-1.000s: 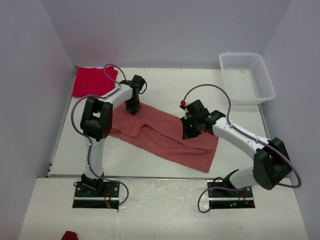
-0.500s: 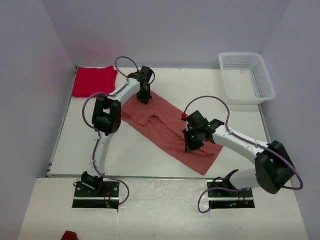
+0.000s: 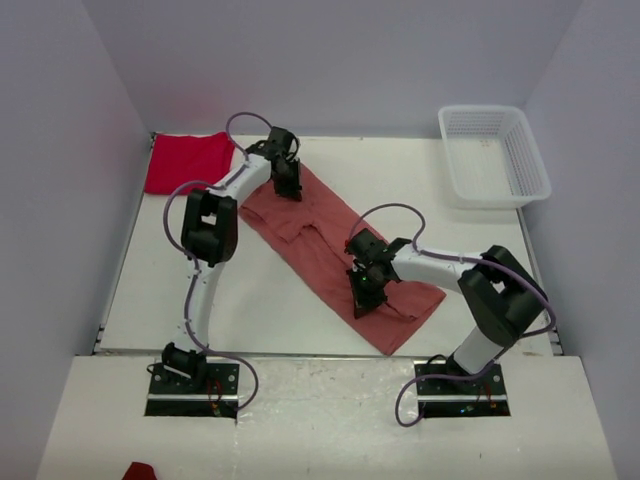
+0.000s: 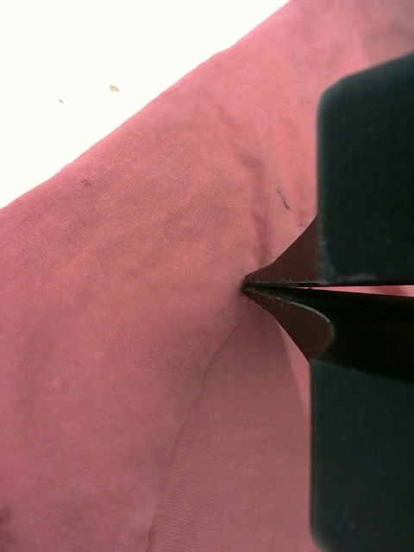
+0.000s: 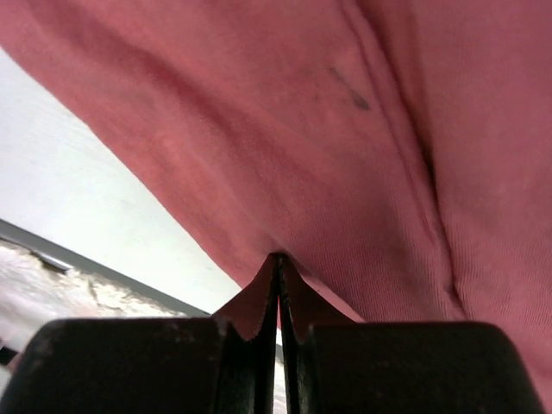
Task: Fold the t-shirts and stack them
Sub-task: Rotate the tshirt 90 degrees
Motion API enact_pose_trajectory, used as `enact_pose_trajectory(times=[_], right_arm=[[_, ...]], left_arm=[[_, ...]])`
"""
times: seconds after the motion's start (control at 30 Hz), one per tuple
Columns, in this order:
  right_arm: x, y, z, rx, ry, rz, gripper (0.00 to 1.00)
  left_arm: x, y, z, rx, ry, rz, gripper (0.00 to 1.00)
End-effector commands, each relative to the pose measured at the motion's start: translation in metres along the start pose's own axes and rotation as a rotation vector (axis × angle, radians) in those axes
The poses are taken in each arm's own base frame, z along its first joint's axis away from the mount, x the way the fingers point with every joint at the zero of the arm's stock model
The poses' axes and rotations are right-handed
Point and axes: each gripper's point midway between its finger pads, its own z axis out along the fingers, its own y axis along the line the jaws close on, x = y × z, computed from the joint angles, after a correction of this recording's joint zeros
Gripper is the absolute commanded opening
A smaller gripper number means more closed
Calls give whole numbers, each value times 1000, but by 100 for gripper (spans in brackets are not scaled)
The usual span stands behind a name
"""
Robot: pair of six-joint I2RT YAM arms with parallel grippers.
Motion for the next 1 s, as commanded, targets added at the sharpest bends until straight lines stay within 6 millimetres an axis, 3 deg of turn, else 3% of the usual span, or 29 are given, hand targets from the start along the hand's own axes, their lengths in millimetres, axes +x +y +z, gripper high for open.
enact_pose_trajectory(times=[0.0, 0.1, 0.27, 0.4, 0.47, 0.67, 0.73, 0.77, 0.8, 0.87, 0.97], right_arm=[[10, 0, 33, 36, 40, -15, 0], [16, 16, 40, 30, 65, -54, 0], [8, 52, 48, -4, 81, -102, 0], [-14, 78, 47, -22, 56, -140, 0], [-19, 84, 51, -24, 69, -148, 0], [-59, 129, 46, -83, 20, -224, 0], [-68, 133, 37, -58, -16, -256, 0], [-75, 138, 26, -54, -39, -263, 0], [-81, 141, 12, -54, -75, -282, 0], [-87, 143, -9, -38, -109, -295, 0], [-105, 160, -63, -48, -222, -324, 0]], left_arm=[[-2, 0, 24, 96, 25, 22, 0], [-14, -9, 29, 181, 21, 16, 0], [-30, -31, 39, 353, 6, 26, 0], [-39, -38, 45, 436, -27, 28, 0], [-46, -46, 42, 500, -46, 51, 0], [-67, -55, 33, 598, -120, 102, 0], [-83, -60, 13, 611, -169, 123, 0], [-90, -61, 4, 610, -193, 134, 0], [-104, -70, -24, 616, -245, 163, 0], [-112, -72, -45, 590, -288, 184, 0], [-132, -89, -116, 592, -394, 220, 0]])
